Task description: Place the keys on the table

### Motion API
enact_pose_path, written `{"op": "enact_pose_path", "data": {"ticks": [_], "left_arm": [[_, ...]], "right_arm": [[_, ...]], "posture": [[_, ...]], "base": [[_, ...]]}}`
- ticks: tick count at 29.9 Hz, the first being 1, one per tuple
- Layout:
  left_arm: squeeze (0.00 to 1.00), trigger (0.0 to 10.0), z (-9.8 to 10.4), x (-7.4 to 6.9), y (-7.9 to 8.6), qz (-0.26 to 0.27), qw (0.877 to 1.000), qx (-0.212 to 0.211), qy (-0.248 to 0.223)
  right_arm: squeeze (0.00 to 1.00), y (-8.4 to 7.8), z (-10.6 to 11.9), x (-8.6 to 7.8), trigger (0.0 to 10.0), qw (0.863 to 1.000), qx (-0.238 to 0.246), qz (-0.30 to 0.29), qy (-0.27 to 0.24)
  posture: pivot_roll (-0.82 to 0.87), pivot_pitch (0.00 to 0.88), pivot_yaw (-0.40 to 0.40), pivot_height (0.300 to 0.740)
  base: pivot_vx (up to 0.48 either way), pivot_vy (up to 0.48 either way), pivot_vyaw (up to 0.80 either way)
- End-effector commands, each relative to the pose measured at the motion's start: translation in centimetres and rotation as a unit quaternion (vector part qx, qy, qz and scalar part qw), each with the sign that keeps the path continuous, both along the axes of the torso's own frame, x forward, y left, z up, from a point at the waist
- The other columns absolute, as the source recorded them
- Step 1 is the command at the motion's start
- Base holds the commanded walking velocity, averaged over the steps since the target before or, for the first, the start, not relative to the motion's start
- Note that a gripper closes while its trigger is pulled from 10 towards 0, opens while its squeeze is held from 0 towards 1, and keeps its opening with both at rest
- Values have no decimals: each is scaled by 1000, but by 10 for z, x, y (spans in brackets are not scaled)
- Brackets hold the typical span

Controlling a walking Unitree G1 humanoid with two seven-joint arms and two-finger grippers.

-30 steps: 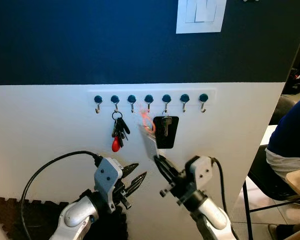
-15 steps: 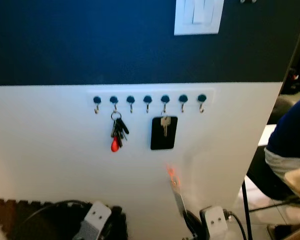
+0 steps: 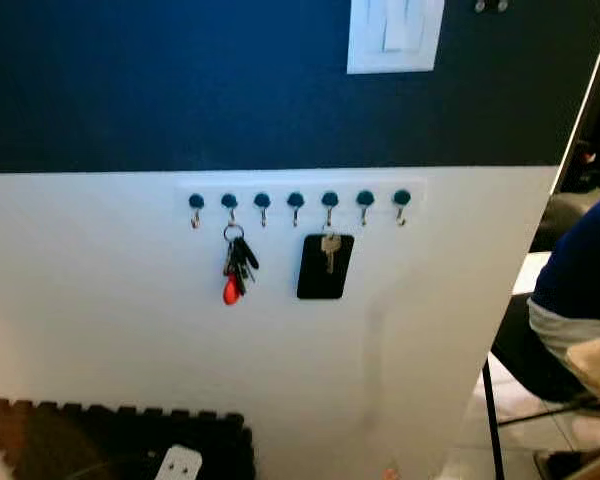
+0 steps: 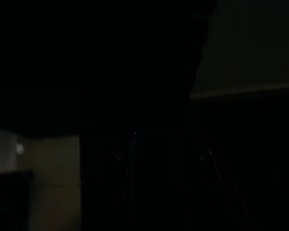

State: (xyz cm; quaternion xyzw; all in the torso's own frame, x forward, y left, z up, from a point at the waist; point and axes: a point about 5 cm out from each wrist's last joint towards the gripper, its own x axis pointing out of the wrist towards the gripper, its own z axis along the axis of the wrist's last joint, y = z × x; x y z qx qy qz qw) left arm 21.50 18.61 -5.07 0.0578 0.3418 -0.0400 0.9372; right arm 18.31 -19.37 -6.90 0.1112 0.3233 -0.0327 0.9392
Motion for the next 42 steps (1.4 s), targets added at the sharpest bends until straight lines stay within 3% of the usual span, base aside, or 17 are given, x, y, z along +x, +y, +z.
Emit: {"op": "enact_pose_path", "data": {"ticks": [1,5,19,33,42], "left_arm": [[0,10000,-6,-6,4,31,999,-13,23],[0,10000,-13,-13,9,50,997,-8,51],[0,10000,-14,-9,0,42,998,-22,47],[0,10000,-17,-13,1,39,998,-22,52],[0,10000,-18,-14,1,35,998,-23,52]], "right_arm": [[0,-1,-1,-1,10000,1000,2,-16,4],[0,-2,-3,-3,10000,1000,-12,-6,10],[0,3,-9,-7,10000,999,-20,11,41],[0,5,-10,-8,10000,998,-27,18,44],[0,6,-10,-7,10000,999,-27,18,43]], "posture": [[53,4,27,740],[46,10,29,740],[45,16,25,740],[49,17,22,740],[49,17,24,740]], "base": [[0,0,0],[0,0,0],[0,0,0],[0,0,0],[-338,0,0]]}}
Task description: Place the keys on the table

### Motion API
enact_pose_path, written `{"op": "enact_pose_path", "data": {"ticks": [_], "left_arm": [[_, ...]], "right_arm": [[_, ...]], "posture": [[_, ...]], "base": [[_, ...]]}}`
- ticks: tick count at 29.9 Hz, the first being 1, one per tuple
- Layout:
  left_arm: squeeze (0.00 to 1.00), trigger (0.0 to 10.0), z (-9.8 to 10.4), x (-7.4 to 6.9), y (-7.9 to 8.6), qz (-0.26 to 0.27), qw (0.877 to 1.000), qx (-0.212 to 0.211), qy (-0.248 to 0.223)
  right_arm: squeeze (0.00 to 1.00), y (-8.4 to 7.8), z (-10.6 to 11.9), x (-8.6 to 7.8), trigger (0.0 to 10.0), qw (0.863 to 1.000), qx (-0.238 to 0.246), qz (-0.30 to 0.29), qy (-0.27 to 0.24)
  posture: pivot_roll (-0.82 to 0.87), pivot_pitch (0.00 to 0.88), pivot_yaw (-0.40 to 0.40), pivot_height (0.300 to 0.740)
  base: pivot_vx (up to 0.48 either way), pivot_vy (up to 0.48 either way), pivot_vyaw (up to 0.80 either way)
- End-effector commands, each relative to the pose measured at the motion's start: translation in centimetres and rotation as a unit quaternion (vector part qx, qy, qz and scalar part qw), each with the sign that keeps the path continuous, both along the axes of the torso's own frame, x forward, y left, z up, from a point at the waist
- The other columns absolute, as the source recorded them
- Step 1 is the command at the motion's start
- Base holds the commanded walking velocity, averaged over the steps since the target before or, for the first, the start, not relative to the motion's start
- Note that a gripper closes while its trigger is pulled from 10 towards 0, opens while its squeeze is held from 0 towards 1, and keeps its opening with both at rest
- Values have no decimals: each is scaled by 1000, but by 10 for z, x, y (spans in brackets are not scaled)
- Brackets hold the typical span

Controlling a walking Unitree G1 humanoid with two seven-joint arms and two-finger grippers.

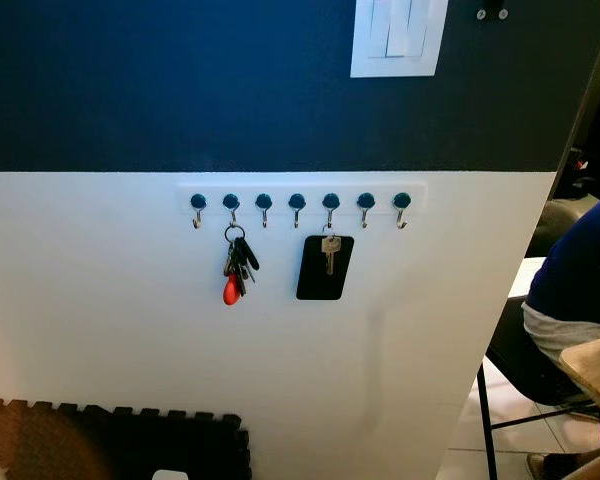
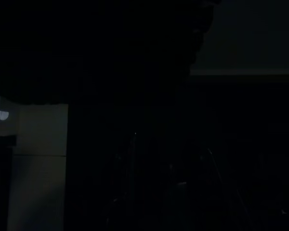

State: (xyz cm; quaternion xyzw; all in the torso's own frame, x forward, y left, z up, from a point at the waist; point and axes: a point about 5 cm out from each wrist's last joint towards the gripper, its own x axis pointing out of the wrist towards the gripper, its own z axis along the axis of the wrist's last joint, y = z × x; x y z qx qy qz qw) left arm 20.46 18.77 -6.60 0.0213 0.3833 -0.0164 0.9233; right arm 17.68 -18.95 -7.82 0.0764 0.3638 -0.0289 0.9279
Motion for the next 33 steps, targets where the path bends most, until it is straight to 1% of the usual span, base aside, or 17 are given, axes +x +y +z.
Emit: {"op": "enact_pose_path", "data": {"ticks": [1,21,25,33], "left_arm": [[0,10000,-3,-3,-1,-2,1000,0,7],[0,10000,-1,1,-1,-21,1000,7,4],[0,10000,-1,1,-3,-43,999,10,10],[0,10000,-3,-1,-5,-65,998,14,18]], "right_arm": [[0,2,-1,-1,10000,1000,2,-2,1],[0,3,-2,-4,10000,1000,6,-6,4],[0,3,-3,-5,10000,1000,7,-7,5],[0,2,-3,-7,10000,1000,7,-8,7]], "posture": [[49,17,24,740],[50,20,31,740],[52,24,34,740],[55,26,35,740]], "base": [[-386,0,0],[-369,0,0],[0,0,0],[0,0,0]]}}
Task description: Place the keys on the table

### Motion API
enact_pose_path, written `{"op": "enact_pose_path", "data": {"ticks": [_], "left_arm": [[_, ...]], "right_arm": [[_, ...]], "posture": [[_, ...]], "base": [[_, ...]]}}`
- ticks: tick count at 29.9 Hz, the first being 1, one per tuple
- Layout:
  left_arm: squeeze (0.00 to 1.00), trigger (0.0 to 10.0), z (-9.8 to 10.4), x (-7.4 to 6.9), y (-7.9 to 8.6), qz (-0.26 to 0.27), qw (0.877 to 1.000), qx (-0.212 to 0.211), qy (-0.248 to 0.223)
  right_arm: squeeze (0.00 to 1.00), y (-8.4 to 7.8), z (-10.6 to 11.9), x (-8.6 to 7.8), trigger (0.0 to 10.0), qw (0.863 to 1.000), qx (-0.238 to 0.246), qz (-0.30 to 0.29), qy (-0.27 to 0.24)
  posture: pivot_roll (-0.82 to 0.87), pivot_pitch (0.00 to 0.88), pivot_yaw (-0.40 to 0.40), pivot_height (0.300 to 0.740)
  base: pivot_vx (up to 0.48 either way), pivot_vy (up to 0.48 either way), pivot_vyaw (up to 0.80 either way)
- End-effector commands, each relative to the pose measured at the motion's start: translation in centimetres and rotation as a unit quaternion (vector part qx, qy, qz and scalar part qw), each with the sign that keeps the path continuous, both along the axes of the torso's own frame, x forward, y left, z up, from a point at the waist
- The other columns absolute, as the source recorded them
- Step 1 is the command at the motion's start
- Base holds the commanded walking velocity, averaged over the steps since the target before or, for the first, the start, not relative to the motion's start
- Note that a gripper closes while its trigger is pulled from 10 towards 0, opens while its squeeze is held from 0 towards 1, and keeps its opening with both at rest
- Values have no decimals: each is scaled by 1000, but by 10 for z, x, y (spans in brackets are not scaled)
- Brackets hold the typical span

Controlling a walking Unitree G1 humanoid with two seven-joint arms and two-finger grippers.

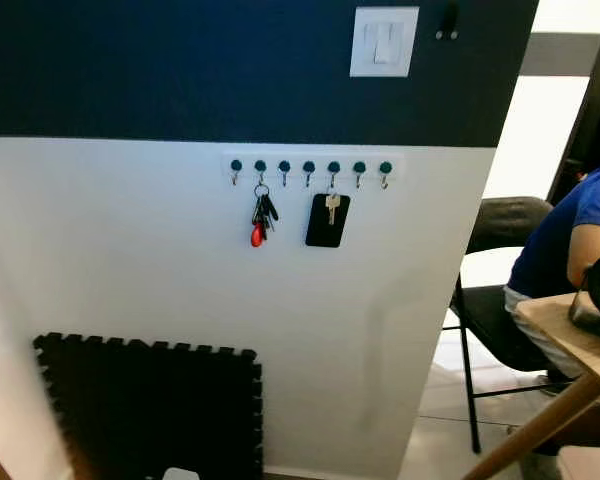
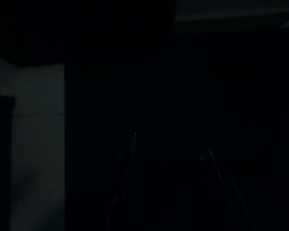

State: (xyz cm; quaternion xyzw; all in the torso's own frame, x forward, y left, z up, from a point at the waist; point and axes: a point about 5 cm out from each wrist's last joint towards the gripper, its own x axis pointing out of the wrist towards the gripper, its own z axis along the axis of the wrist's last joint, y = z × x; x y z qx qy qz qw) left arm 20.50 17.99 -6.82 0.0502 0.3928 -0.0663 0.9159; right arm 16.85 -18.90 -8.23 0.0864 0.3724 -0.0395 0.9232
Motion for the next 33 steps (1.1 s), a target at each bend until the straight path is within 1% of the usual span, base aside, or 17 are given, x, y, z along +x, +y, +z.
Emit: {"op": "enact_pose_path", "data": {"ticks": [1,7,10,13,15,16,17,22,33], "left_arm": [[0,10000,-1,-1,2,-9,1000,6,6],[0,10000,0,-1,1,-22,1000,13,3],[0,10000,-1,-1,2,-14,1000,19,5],[0,10000,-1,-1,3,-18,1000,23,4],[0,10000,0,-1,2,-21,1000,22,-1],[0,10000,1,0,1,-21,999,25,-17],[0,10000,2,1,1,-22,999,26,-22],[0,10000,4,2,0,-18,999,19,-35],[0,10000,6,5,-1,-23,998,21,-47]], "right_arm": [[0,1,1,2,10000,1000,0,5,-2],[0,1,0,1,10000,1000,0,4,-2],[0,1,1,2,10000,1000,0,4,-2],[0,1,1,2,10000,1000,1,5,-4],[0,1,1,2,10000,1000,2,8,-3],[0,2,1,2,10000,1000,2,10,-2],[0,2,1,2,10000,1000,2,11,-2],[0,2,0,2,10000,1000,4,11,1],[0,2,1,3,10000,1000,3,11,-2]], "posture": [[55,27,35,740],[55,27,36,740],[55,27,35,740],[55,28,34,740],[55,28,35,740],[55,28,35,740],[55,28,35,740],[55,26,35,740],[54,28,38,740]], "base": [[0,0,0],[0,-480,0],[0,0,0],[0,0,0],[0,0,0],[0,0,0],[0,0,0],[0,0,0],[0,0,-752]]}}
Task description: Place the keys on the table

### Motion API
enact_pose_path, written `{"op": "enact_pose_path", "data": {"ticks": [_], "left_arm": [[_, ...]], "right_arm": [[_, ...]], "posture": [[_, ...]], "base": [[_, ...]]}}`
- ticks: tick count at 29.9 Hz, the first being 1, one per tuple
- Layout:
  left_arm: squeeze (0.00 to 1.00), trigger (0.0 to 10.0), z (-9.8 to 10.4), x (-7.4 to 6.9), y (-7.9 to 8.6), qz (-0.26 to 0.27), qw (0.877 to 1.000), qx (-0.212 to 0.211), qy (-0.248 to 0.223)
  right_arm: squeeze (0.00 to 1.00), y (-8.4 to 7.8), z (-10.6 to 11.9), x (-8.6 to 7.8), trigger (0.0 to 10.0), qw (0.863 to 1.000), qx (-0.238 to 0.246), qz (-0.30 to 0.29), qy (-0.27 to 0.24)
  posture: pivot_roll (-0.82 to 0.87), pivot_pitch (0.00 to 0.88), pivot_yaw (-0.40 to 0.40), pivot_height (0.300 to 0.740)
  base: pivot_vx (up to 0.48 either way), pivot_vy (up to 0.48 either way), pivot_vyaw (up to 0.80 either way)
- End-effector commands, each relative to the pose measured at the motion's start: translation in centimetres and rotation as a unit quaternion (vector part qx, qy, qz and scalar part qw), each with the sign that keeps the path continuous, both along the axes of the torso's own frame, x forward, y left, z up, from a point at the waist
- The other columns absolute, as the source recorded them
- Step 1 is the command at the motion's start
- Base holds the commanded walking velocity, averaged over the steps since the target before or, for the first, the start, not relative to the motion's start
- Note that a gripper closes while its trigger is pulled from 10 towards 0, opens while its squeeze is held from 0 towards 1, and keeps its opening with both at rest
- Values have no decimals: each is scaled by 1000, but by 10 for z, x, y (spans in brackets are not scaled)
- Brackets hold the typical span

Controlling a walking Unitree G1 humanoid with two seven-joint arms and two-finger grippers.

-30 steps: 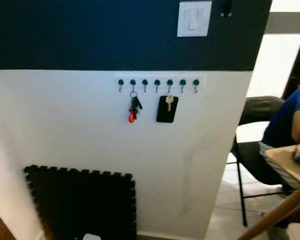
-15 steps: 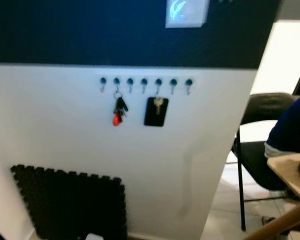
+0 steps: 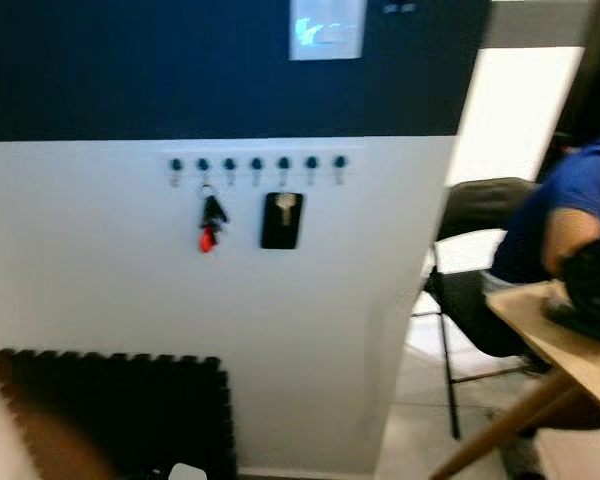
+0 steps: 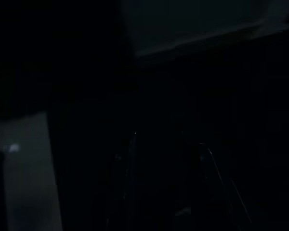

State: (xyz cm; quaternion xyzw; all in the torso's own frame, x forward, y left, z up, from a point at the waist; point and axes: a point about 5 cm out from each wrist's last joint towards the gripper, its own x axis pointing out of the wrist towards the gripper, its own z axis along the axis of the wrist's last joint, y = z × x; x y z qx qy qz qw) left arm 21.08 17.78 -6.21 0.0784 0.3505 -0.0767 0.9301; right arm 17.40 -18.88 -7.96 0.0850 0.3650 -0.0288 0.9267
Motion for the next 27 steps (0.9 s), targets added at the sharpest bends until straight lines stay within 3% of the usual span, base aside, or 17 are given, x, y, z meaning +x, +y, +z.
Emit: {"op": "enact_pose_path", "data": {"ticks": [1,27], "left_arm": [[0,10000,0,-1,1,-2,1000,4,-2],[0,10000,0,-1,0,-2,1000,-2,-8]], "right_arm": [[0,2,-2,-2,10000,1000,1,1,7],[0,2,-2,-3,10000,1000,1,6,8]], "posture": [[54,28,38,740],[51,11,38,740]], "base": [[0,0,-800],[0,0,-800]]}}
